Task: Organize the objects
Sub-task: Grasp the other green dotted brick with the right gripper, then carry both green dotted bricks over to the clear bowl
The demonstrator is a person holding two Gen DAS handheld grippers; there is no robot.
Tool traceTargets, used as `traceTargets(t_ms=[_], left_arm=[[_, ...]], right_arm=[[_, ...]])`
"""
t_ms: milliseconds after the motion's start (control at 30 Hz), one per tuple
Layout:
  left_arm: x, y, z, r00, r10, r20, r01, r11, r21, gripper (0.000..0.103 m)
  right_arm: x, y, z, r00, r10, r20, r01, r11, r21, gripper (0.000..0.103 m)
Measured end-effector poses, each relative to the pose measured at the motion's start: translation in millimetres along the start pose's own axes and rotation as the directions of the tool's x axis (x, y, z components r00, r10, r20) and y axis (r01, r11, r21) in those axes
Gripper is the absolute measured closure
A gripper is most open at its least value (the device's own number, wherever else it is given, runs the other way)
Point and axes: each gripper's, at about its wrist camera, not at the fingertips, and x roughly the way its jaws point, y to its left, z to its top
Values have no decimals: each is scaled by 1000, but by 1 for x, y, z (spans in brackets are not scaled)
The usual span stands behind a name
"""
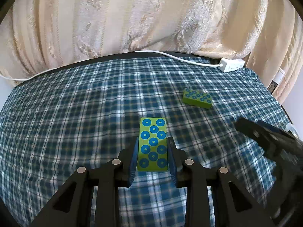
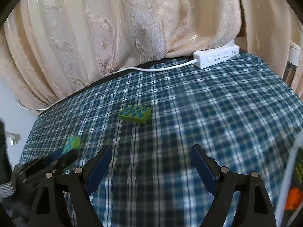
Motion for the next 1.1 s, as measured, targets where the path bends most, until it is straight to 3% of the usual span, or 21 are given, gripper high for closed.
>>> traceTargets(t_ms=[533, 933, 1100], left_arm=[[2, 25, 0, 1000, 13, -1, -13, 997, -74, 73], [7, 25, -2, 1000, 8, -24, -10, 997, -75, 73], [9, 26, 0, 1000, 5, -24, -7, 997, -78, 73]], right_arm=[[74, 32, 31, 999, -22, -41, 19, 997, -79, 15], [98, 40, 40, 996, -79, -51, 73, 992, -102, 15], [105, 49, 41, 988, -148, -43, 140, 978, -155, 28]])
